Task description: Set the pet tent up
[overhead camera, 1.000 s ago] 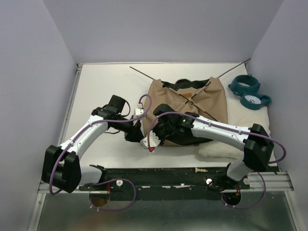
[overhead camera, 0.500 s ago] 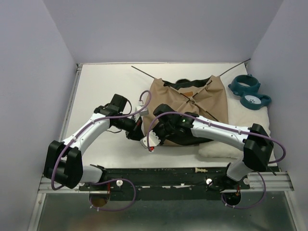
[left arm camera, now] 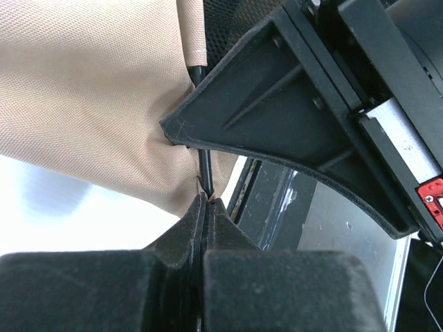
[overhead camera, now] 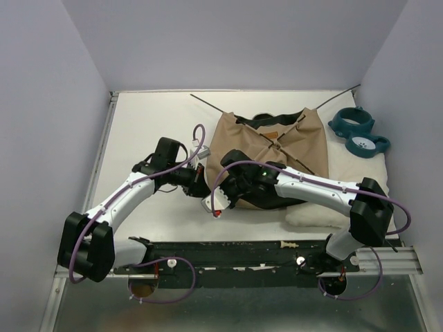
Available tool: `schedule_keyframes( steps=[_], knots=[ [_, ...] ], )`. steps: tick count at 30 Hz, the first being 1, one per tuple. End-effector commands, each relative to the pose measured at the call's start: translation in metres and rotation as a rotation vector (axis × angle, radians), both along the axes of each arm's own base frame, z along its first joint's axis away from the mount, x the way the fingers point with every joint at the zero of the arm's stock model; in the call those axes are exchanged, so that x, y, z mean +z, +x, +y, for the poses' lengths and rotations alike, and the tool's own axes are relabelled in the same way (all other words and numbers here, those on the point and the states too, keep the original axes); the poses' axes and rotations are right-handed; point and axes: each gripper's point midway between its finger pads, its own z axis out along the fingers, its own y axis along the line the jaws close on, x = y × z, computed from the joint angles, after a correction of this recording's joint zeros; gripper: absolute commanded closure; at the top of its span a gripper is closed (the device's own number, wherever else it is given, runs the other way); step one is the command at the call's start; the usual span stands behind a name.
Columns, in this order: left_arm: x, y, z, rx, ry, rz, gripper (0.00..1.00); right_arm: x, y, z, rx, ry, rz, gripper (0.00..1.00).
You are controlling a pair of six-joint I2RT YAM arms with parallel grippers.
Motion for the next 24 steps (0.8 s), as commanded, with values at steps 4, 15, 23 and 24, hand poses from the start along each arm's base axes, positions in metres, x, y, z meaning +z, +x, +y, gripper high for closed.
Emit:
schedule_keyframes(
  steps=[4, 15, 23, 24],
  knots=[
    [0.03, 0.026, 0.01, 0.011, -0.087, -0.244, 0.82, 0.008, 0.002, 0.006, -0.018, 0.046, -0.007, 0.99],
    [0.076, 0.03, 0.06, -0.064, -0.091, -0.874, 0.05, 0.017, 0.007, 0.004, -0.092, 0.087, 0.034, 0.99],
    [0.117, 0.052, 0.08, 0.074, -0.036, -1.165, 0.04, 0.024, 0.015, 0.034, -0.118, 0.15, 0.095, 0.99],
    [0.124, 0.063, 0.086, 0.149, -0.033, -1.157, 0.04, 0.024, 0.018, 0.04, -0.125, 0.154, 0.102, 0.99]
  ],
)
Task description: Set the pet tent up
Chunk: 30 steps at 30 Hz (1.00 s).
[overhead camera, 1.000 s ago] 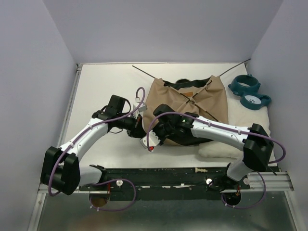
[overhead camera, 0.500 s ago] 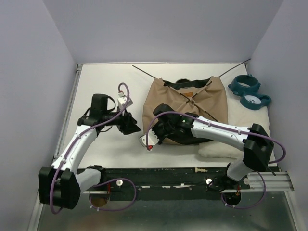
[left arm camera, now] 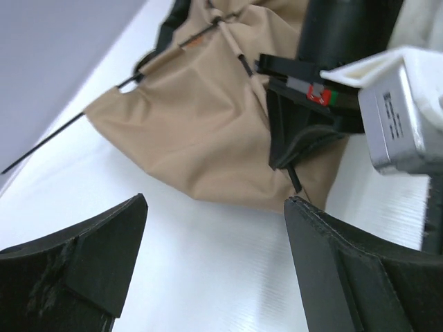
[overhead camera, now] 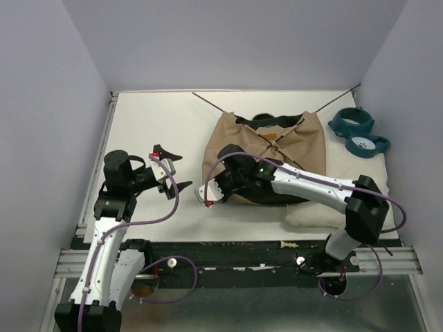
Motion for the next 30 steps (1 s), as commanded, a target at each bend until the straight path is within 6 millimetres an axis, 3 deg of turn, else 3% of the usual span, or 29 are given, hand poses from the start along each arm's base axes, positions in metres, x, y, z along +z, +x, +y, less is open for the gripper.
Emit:
schedule_keyframes(
  steps=[1, 3, 6, 7, 10, 11, 12, 14, 18, 21, 25, 27, 28, 30],
  knots=[
    [0.045, 0.046, 0.027, 0.193, -0.074, -0.132, 0.03, 0.018, 0.015, 0.037, -0.048, 0.097, 0.046, 0.99],
    [0.06, 0.065, 0.045, 0.264, -0.131, -0.075, 0.03, 0.025, 0.025, 0.056, -0.077, 0.121, 0.049, 0.99],
    [0.079, 0.072, 0.058, 0.211, -0.19, -0.042, 0.04, 0.042, 0.043, 0.089, -0.173, 0.19, 0.083, 0.99],
    [0.085, 0.075, 0.061, 0.204, -0.184, -0.062, 0.04, 0.045, 0.051, 0.094, -0.22, 0.197, 0.094, 0.93],
    [0.092, 0.078, 0.063, 0.152, -0.134, -0.096, 0.03, 0.036, 0.067, 0.086, -0.343, 0.125, 0.124, 0.49],
    [0.09, 0.08, 0.063, 0.141, -0.117, -0.088, 0.03, 0.038, 0.071, 0.078, -0.369, 0.127, 0.143, 0.3],
    [0.091, 0.08, 0.063, 0.123, -0.099, -0.104, 0.02, 0.044, 0.076, 0.067, -0.393, 0.143, 0.157, 0.2],
    [0.096, 0.09, 0.069, 0.157, -0.066, -0.162, 0.01, 0.059, 0.08, 0.048, -0.437, 0.177, 0.185, 0.1],
    [0.105, 0.111, 0.076, 0.198, -0.038, -0.307, 0.01, 0.083, 0.081, 0.011, -0.483, 0.222, 0.201, 0.04],
    [0.108, 0.119, 0.067, 0.152, 0.048, -0.431, 0.01, 0.082, 0.079, -0.018, -0.536, 0.212, 0.241, 0.03],
    [0.111, 0.115, 0.038, 0.068, 0.161, -0.631, 0.01, 0.091, 0.083, -0.062, -0.648, 0.229, 0.362, 0.03],
    [0.106, 0.111, 0.027, 0.032, 0.222, -0.719, 0.01, 0.086, 0.083, -0.092, -0.721, 0.192, 0.46, 0.03],
    [0.103, 0.105, 0.012, -0.015, 0.242, -0.781, 0.01, 0.083, 0.085, -0.108, -0.765, 0.175, 0.497, 0.03],
    [0.105, 0.1, -0.003, -0.033, 0.254, -0.878, 0.01, 0.067, 0.071, -0.14, -0.83, 0.081, 0.613, 0.05]
  ],
)
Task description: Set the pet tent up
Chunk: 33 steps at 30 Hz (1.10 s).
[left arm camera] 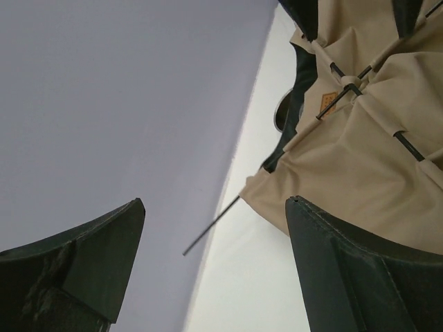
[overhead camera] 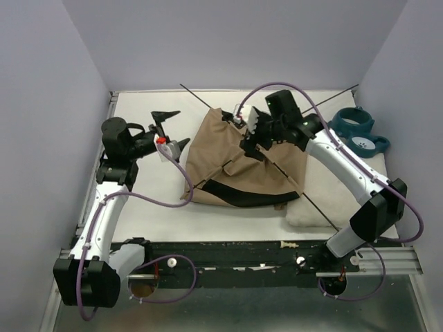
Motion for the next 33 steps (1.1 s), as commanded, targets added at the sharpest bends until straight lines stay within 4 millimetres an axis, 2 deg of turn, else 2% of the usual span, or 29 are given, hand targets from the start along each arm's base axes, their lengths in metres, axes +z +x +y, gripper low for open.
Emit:
schedule_keyframes(
  steps=[1, 5, 9, 13, 16, 20, 23, 25, 28, 30, 33],
  knots=[
    [0.008, -0.012, -0.03, -0.059, 0.153, -0.356, 0.01, -0.042, -0.041, -0.067, -0.101, -0.08, 0.399, 0.05],
    [0.007, -0.02, -0.054, -0.103, 0.171, -0.468, 0.01, -0.073, -0.073, -0.101, -0.148, -0.13, 0.556, 0.08],
    [0.005, -0.021, -0.065, -0.128, 0.168, -0.452, 0.01, -0.105, -0.091, -0.119, -0.186, -0.194, 0.597, 0.07],
    [-0.003, -0.016, -0.065, -0.111, 0.172, -0.401, 0.01, -0.129, -0.094, -0.118, -0.203, -0.208, 0.664, 0.12],
    [-0.001, -0.008, -0.061, -0.058, 0.119, -0.291, 0.01, -0.136, -0.087, -0.108, -0.211, -0.18, 0.707, 0.25],
    [0.009, 0.011, -0.058, 0.033, -0.005, -0.024, 0.02, -0.124, -0.078, -0.083, -0.219, -0.072, 0.776, 0.52],
    [0.003, 0.019, -0.063, 0.049, -0.05, 0.235, 0.05, -0.107, -0.07, -0.06, -0.224, 0.054, 0.822, 0.64],
    [-0.003, 0.021, -0.068, 0.052, -0.086, 0.399, 0.05, -0.09, -0.067, -0.041, -0.207, 0.163, 0.87, 0.61],
    [-0.018, 0.022, -0.077, 0.045, -0.115, 0.617, 0.07, -0.06, -0.055, -0.021, -0.181, 0.275, 0.904, 0.46],
    [-0.026, 0.024, -0.077, 0.068, -0.132, 0.701, 0.07, -0.047, -0.045, -0.032, -0.192, 0.202, 0.842, 0.39],
    [-0.035, 0.026, -0.074, 0.118, -0.149, 0.757, 0.07, -0.05, -0.033, -0.083, -0.331, 0.08, 0.756, 0.3]
  ],
)
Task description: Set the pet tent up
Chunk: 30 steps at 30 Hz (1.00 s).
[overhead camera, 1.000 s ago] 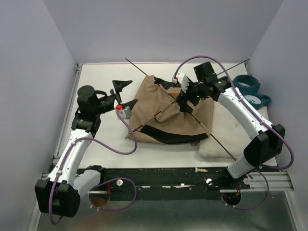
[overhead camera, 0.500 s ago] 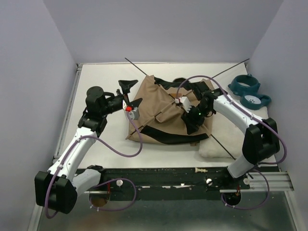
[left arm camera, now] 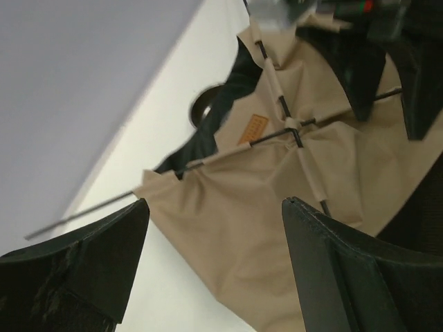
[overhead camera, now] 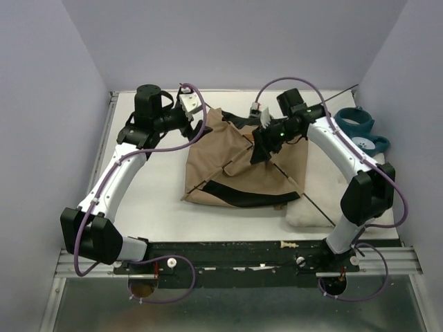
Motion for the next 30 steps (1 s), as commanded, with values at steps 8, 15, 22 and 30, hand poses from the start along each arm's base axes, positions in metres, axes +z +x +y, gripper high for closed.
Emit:
schedule_keyframes(
  steps=[8, 15, 22, 30],
  knots=[
    [-0.043, -0.022, 0.009, 0.112, -0.046, 0.294, 0.07, -0.045, -0.027, -0.13, -0.105, -0.352, 0.106, 0.23],
    [-0.044, -0.023, 0.012, 0.164, -0.08, 0.36, 0.07, -0.072, -0.038, -0.083, -0.122, -0.128, 0.331, 0.32],
    [-0.04, -0.024, 0.015, 0.196, -0.087, 0.379, 0.08, -0.021, -0.019, -0.027, -0.178, 0.186, 0.404, 0.99],
    [-0.014, 0.002, 0.018, 0.225, -0.147, 0.389, 0.08, 0.041, 0.017, 0.004, -0.501, 0.493, 0.282, 0.99]
  ],
)
